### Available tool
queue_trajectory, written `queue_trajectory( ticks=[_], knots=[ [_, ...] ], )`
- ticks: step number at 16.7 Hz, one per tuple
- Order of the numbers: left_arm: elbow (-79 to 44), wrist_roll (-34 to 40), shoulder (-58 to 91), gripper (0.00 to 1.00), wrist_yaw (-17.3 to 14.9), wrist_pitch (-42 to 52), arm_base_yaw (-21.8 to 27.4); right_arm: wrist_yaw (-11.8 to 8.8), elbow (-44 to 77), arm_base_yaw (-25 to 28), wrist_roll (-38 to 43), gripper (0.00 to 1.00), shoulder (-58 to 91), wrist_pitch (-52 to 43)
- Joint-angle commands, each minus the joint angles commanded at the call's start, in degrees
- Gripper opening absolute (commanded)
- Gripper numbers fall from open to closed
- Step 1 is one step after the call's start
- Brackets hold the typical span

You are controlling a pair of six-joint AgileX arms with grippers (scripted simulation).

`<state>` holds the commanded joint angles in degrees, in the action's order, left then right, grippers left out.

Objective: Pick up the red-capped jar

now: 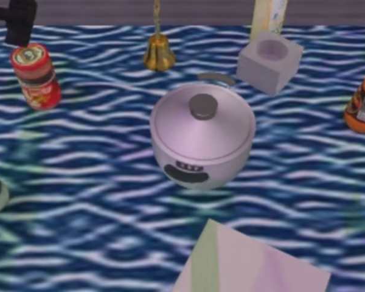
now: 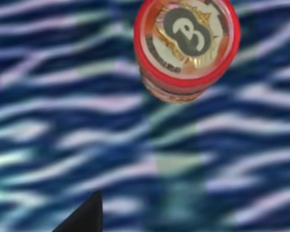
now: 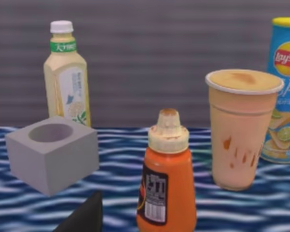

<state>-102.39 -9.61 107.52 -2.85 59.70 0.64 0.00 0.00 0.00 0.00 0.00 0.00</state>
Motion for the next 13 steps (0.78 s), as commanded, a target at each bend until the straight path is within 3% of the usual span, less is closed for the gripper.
queue_trajectory(
  ticks=[7, 13],
  knots=[
    [-32.8, -3.1, 29.8, 1.00, -0.5, 15.7, -0.4, 0.0, 0.0, 0.0, 0.0, 1.00, 0.0, 0.0],
    [-47.1, -4.2, 40.7, 1.00, -0.5, 21.2, -0.6, 0.0, 0.0, 0.0, 0.0, 1.00, 0.0, 0.0]
  ],
)
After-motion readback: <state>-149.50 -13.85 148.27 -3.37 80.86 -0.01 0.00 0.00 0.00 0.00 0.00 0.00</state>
